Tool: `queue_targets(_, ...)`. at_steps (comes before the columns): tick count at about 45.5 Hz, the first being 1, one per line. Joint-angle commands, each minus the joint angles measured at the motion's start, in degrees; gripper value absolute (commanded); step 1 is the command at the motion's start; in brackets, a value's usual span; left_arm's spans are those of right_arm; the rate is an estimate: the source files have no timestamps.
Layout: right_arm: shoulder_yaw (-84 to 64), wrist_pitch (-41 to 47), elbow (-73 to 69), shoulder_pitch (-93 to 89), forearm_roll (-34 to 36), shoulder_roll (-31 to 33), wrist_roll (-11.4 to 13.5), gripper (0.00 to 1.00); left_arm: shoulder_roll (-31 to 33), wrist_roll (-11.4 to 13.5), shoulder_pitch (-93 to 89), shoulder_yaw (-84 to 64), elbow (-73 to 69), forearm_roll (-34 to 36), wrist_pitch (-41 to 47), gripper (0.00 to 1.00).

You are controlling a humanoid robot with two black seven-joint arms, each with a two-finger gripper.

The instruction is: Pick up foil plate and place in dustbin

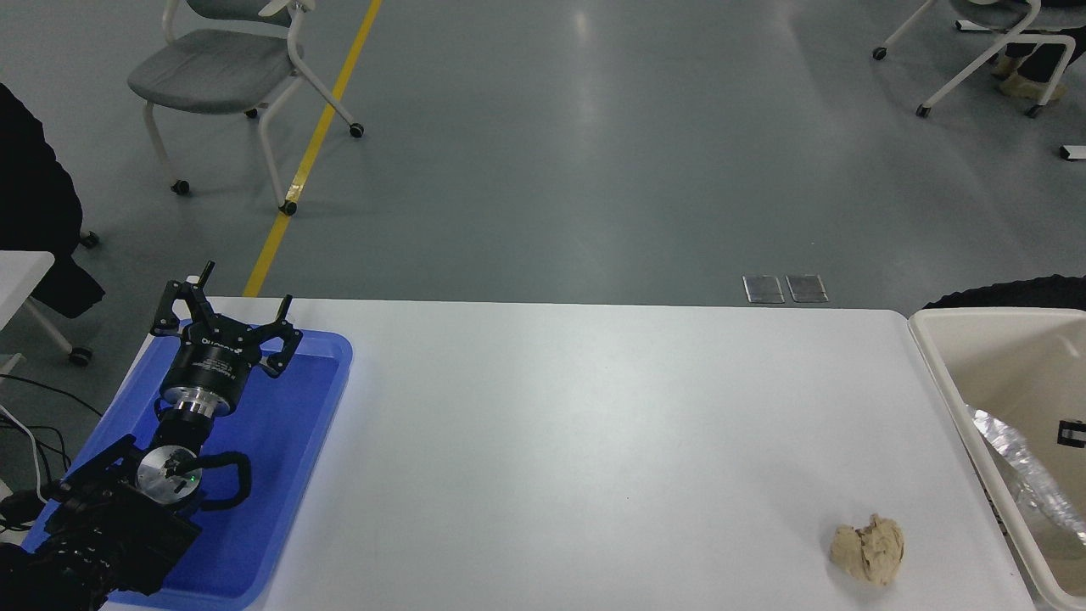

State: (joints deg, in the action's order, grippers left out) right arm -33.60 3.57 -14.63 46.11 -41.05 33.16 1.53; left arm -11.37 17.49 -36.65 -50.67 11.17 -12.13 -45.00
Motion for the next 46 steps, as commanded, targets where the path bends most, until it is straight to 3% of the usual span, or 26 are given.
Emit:
queue_targets(1, -1.5, 1.3, -9.3, 8.5, -0.8, 1.0, 0.1, 1.0, 0.2, 0.0, 0.0, 0.0, 0.0, 0.0, 0.0, 1.0)
queue_targets(9, -11.6, 6.6, -29.2, 23.7, -1.0, 7.4, 0.4, 1.0, 0.2, 0.0, 0.0, 0.0, 0.0, 0.0, 0.0, 1.0)
queue_targets(20, -22.4, 15.1, -49.9, 46.2, 0.0, 5.9, 0.3, 1.0, 0.2, 0.0, 0.0, 0.0, 0.0, 0.0, 0.0, 1.0)
queue_targets(31, -25.0, 28.8, -59.9, 61.6, 12.2, -1.5, 0.5, 1.0, 0.1, 0.0, 0.0, 0.0, 0.0, 0.0, 0.0, 1.0)
queue_targets(46, -26.4, 33.3, -61.6, 70.5, 27.5, -15.3, 0.5, 1.0, -0.1, 0.0, 0.2, 0.0, 0.0, 0.0, 0.0, 1.0)
